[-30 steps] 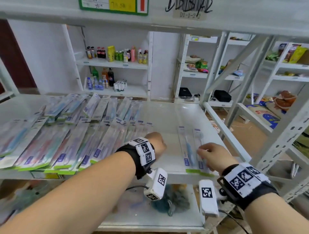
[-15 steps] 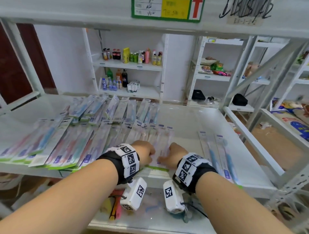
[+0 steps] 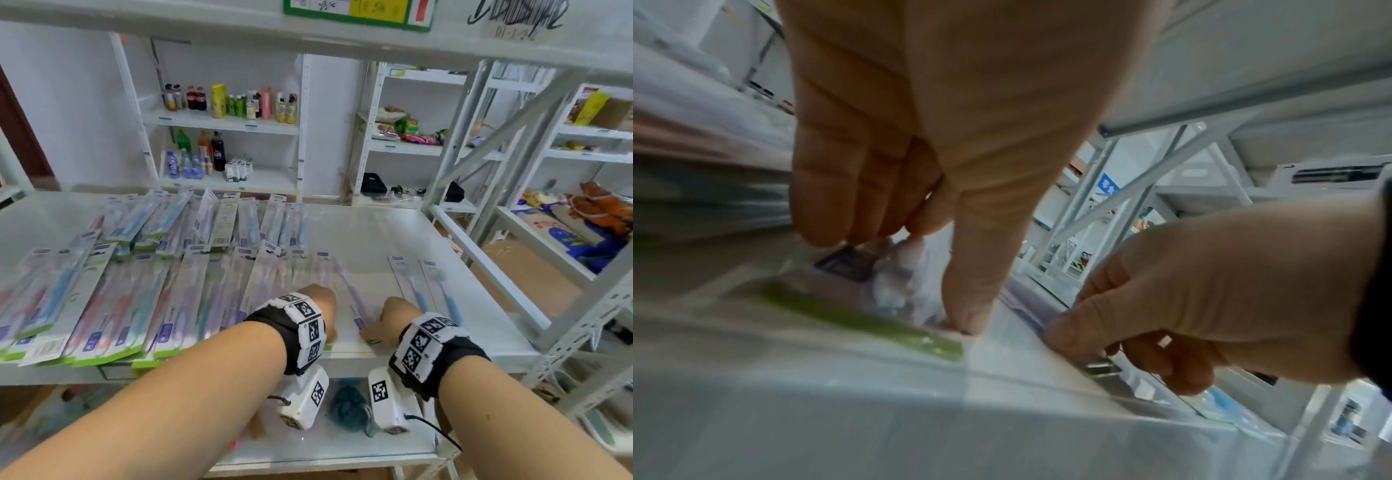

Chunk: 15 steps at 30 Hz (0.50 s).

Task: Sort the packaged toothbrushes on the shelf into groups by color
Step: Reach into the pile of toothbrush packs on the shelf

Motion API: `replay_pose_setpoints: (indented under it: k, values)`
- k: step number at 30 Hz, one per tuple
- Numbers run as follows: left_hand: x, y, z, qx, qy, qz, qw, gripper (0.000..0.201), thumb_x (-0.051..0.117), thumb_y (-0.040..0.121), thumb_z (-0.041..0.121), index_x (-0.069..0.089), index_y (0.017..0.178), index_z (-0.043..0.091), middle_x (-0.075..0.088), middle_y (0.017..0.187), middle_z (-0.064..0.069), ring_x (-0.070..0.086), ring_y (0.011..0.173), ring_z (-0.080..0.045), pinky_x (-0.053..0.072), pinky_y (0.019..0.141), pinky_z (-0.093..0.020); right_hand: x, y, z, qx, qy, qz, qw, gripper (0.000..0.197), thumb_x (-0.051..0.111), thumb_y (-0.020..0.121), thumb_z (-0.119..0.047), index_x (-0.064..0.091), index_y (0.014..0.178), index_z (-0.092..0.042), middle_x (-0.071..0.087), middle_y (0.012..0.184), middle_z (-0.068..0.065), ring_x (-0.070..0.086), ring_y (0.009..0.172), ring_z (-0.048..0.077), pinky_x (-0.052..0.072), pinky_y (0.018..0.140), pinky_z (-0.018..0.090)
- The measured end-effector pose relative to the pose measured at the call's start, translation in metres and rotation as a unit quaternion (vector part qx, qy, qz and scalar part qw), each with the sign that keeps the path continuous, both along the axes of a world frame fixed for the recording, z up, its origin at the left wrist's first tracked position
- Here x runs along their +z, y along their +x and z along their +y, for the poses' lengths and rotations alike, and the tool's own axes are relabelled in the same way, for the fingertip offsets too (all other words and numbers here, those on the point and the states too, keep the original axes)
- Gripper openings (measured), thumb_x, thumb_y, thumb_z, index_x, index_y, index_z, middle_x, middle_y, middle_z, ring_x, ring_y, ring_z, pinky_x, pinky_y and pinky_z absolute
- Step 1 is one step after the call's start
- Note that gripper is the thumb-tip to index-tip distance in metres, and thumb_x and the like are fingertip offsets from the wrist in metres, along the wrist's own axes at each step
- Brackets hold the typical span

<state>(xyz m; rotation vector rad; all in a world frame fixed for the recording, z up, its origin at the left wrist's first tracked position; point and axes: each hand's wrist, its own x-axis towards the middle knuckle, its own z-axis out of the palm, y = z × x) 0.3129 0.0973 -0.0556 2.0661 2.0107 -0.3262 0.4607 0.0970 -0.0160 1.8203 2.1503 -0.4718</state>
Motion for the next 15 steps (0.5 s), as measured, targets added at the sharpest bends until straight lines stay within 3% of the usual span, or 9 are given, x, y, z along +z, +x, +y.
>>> replay_pose_setpoints:
  k: [1,3,5,7,10,13,15]
  values:
    - [-0.003,0.000,0.000,-0.010,0.002,0.009,1.000,0.045,0.064,0.070,0.045,0.054,0.097,0.010,0.060,0.094,-0.011,0.060,0.078,-0.028,0.052,0.074,-0.035,-0.001,0.000,0.001,-0.015,0.000,-0.001,1.000,0.036,0.057,0.084,-0.046,0.034,0.108,-0.032,0.060,0.097,0.011,0.058,0.088,0.026,0.049,0.081,0.032]
    - [0.002,0.000,0.000,-0.013,0.007,-0.022,1.000,0.045,0.066,0.063,0.046,0.051,0.091,0.014,0.061,0.084,-0.007,0.060,0.066,-0.024,0.050,0.060,-0.028,-0.002,0.003,0.000,-0.035,-0.009,0.006,0.999,0.046,0.063,0.081,-0.044,0.036,0.117,-0.032,0.060,0.097,0.011,0.057,0.085,0.025,0.051,0.080,0.033]
    - [0.009,-0.002,-0.001,-0.001,0.016,-0.060,0.998,0.048,0.067,0.059,0.046,0.045,0.088,0.017,0.055,0.076,0.000,0.057,0.060,-0.019,0.042,0.050,-0.022,-0.003,0.006,0.000,-0.068,0.001,0.020,0.997,0.057,0.070,0.076,-0.042,0.042,0.119,-0.019,0.061,0.099,0.011,0.059,0.086,0.025,0.052,0.080,0.034]
    - [0.011,-0.003,-0.001,0.019,0.017,-0.084,0.996,0.055,0.070,0.057,0.047,0.040,0.092,0.016,0.053,0.077,0.000,0.058,0.063,-0.022,0.047,0.054,-0.026,-0.004,0.011,-0.001,-0.120,0.013,0.053,0.991,0.062,0.077,0.070,-0.041,0.049,0.114,-0.006,0.061,0.100,0.009,0.061,0.093,0.025,0.052,0.084,0.035]
    - [0.014,-0.004,-0.004,0.045,0.000,-0.086,0.995,0.058,0.074,0.057,0.049,0.041,0.089,0.014,0.056,0.079,-0.003,0.061,0.069,-0.025,0.052,0.063,-0.030,-0.001,0.017,-0.006,-0.133,0.011,0.075,0.988,0.048,0.071,0.077,-0.034,0.052,0.111,-0.006,0.061,0.107,0.010,0.059,0.098,0.025,0.050,0.087,0.034]
    - [0.018,-0.006,-0.003,0.051,-0.008,-0.111,0.993,0.043,0.074,0.063,0.045,0.046,0.071,0.014,0.055,0.072,-0.002,0.059,0.065,-0.023,0.046,0.054,-0.024,0.004,0.023,-0.011,-0.139,0.025,0.125,0.982,0.032,0.062,0.086,-0.024,0.058,0.108,-0.002,0.062,0.101,0.014,0.057,0.077,0.022,0.049,0.071,0.029]
    - [0.019,-0.008,0.000,0.062,-0.009,-0.136,0.989,0.036,0.071,0.069,0.042,0.047,0.067,0.015,0.057,0.071,-0.004,0.060,0.068,-0.024,0.046,0.058,-0.025,0.002,0.031,-0.011,-0.168,0.027,0.198,0.965,0.022,0.061,0.088,-0.020,0.058,0.100,-0.002,0.063,0.092,0.014,0.051,0.060,0.018,0.045,0.056,0.026]
